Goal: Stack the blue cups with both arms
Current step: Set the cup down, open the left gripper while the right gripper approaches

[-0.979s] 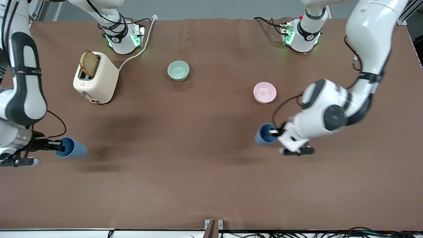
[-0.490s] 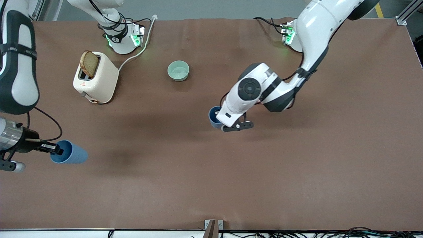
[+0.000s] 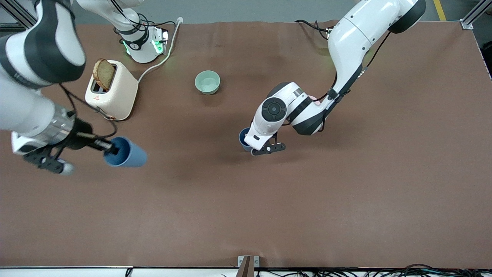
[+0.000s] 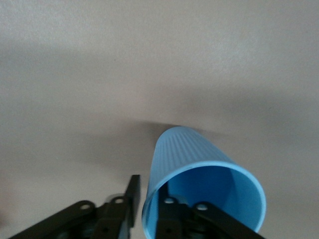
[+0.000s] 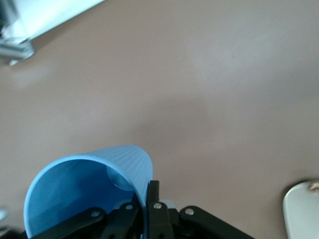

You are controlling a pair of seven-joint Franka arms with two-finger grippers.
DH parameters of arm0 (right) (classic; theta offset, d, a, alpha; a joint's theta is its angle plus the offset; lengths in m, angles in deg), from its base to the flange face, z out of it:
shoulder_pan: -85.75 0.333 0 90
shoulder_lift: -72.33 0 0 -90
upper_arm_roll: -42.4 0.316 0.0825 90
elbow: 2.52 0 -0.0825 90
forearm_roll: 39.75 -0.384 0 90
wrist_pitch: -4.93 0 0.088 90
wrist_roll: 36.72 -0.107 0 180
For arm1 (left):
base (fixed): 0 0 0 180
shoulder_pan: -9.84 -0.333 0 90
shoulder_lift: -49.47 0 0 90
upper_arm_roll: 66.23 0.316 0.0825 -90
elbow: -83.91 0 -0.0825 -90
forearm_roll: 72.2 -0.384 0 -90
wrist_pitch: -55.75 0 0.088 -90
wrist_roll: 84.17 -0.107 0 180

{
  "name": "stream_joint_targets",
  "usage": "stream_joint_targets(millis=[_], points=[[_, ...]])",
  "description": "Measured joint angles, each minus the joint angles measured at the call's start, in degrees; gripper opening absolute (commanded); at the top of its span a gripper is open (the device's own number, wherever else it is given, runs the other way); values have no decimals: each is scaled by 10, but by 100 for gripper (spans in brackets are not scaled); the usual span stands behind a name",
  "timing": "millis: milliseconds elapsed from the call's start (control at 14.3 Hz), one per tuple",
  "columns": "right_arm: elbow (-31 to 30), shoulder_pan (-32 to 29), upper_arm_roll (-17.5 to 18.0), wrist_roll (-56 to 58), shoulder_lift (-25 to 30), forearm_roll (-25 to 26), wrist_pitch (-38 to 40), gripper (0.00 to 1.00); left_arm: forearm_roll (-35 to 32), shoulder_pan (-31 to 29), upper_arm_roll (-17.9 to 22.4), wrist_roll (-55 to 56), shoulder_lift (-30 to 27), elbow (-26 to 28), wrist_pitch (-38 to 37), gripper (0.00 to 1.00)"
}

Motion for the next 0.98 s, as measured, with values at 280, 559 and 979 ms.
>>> stream_joint_targets(millis=[280,559,979], points=[[-4,48,69,-111,4,13,7,0,-1,-23,4,14,-24,-57,-33,100],[-15,137,72,-169,-26,24,-34,1,-23,-125,6,-17,-99,-114,-85,100],[-20,211,71,-209,-127,56,-149,1,-35,-254,4,-181,-243,-123,-245,100]])
